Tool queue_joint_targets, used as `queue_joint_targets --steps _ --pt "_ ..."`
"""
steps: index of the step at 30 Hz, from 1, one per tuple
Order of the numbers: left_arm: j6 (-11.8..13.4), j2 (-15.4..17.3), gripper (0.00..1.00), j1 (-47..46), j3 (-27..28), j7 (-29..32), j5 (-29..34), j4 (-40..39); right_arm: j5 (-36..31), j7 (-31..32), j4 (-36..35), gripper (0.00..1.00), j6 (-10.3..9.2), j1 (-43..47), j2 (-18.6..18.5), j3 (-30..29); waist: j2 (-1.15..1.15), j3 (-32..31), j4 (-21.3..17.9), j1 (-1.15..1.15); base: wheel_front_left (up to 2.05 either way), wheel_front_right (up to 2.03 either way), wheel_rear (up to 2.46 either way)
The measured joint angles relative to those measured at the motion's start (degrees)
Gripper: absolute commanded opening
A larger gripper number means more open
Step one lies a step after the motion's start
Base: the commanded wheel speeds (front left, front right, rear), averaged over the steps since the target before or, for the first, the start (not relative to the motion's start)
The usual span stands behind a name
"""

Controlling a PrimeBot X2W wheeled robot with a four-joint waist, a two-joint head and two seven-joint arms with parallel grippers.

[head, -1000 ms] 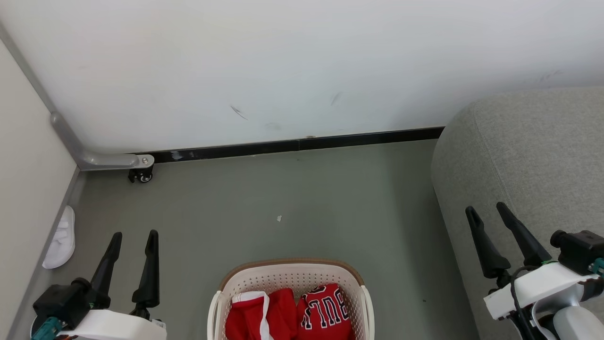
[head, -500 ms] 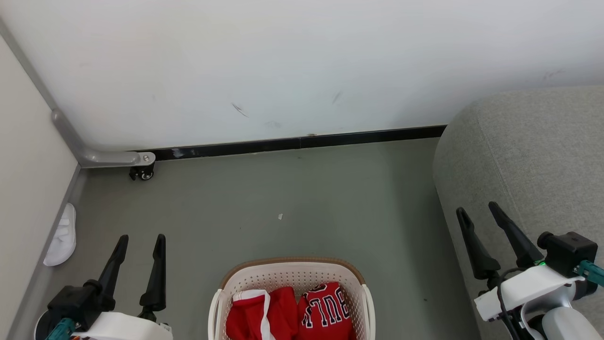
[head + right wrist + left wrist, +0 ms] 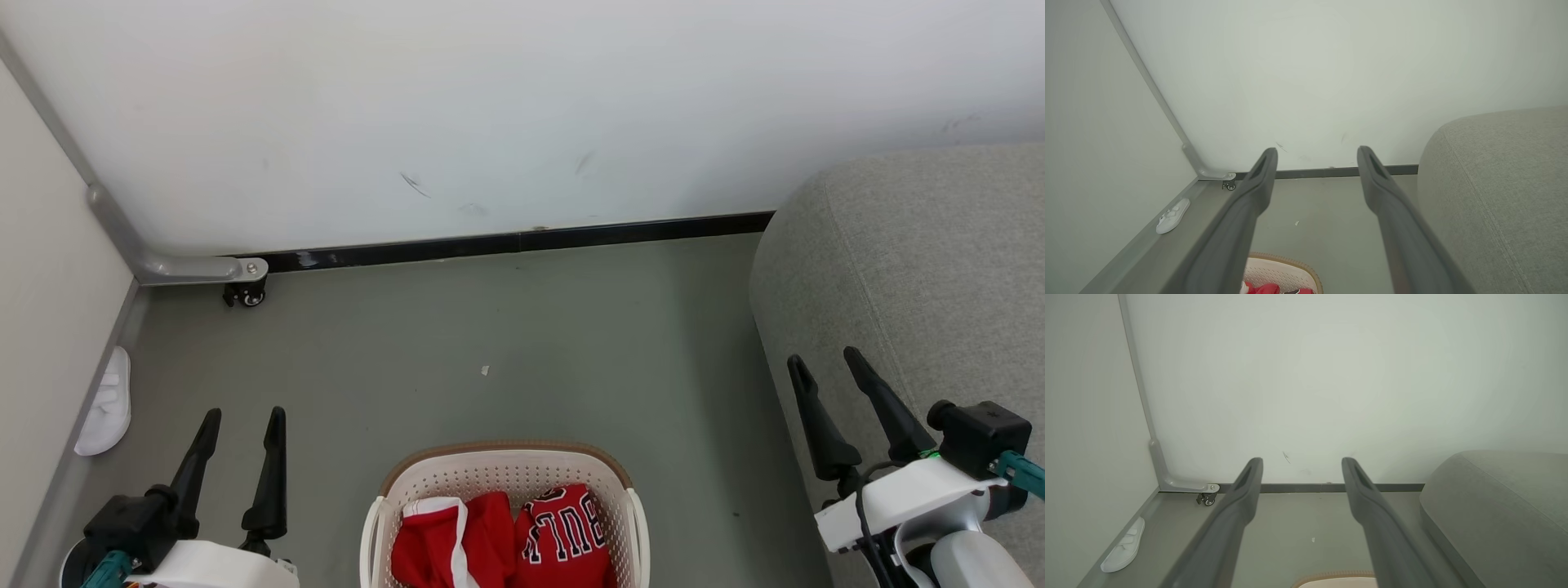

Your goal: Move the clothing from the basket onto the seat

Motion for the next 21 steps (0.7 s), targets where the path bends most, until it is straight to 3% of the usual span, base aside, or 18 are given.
queue_joint_targets --steps 21 --pt "-0.53 -1.27 1.0 -1.13 1.45 0.0 0.35 0.55 0.04 0.0 0.0 1.0 0.0 -0.02 1.0 -0.7 0.0 1.47 -0.07 -0.01 0.0 0.0 0.0"
